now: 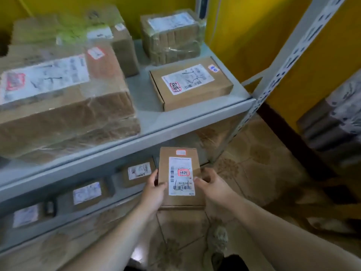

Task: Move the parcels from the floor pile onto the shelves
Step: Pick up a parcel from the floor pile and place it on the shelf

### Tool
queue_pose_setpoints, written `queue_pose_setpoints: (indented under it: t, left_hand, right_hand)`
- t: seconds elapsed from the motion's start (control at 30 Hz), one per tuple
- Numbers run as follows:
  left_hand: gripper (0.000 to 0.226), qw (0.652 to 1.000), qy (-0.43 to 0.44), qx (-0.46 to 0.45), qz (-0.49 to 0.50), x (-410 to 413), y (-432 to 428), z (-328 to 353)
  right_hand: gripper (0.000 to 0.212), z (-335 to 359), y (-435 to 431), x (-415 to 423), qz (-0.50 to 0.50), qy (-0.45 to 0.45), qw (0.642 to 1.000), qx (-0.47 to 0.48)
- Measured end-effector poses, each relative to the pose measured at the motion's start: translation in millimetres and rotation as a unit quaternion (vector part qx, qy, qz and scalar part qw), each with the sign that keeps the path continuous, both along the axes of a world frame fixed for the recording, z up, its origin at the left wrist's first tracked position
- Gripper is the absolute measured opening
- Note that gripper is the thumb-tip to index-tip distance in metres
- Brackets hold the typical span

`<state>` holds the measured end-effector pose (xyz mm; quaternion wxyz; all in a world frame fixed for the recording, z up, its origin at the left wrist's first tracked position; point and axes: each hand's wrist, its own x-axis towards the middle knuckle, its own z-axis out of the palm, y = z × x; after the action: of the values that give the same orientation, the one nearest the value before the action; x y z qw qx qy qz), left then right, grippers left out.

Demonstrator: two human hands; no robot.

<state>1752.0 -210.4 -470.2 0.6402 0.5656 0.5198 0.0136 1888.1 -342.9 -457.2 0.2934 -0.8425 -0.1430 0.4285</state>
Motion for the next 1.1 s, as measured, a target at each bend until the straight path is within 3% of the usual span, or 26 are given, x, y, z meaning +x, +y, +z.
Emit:
queue_pose_setpoints:
  t: [0.2, 0.37, 0.63, 0.87, 1.0, 1.1]
  left_hand:
    - [0.059, 0.995, 0.017, -0.018, 0.095, 54.1, 9.8, -99.9]
    - [0.040, 0.993, 0.005, 0.013, 0.121, 95.8, 36.9, -217.6]
    - [0.043, 0.988, -0.046, 0.095, 0.109, 148.6, 81.6, -382.4]
    - [0.051, 0.988, -0.047, 0.126, 0.074, 171.4, 118.9, -454.1]
    - [0.040, 0.981, 0.003, 0.190, 0.043, 178.2, 118.7, -451.4]
    - [0.044, 0.965, 0.037, 0.258, -0.023, 181.1, 117.5, -449.9]
  right_hand:
    - [0.054, -119.5, 19.2, 52.4, 0.047, 0.028, 0.998, 0.020]
    - [0.052, -244.7, 51.8, 92.6, 0.066, 0.019, 0.996, 0.057]
    - [0.066, -411.0, 89.6, 160.8, 0.094, -0.033, 0.990, 0.098]
    - [0.062, -475.1, 106.9, 195.8, 0.120, -0.152, 0.970, 0.145]
    - [0.059, -482.4, 100.7, 203.7, 0.237, -0.334, 0.908, 0.087]
    - [0.062, -491.6, 96.3, 208.7, 0.254, -0.374, 0.891, 0.042]
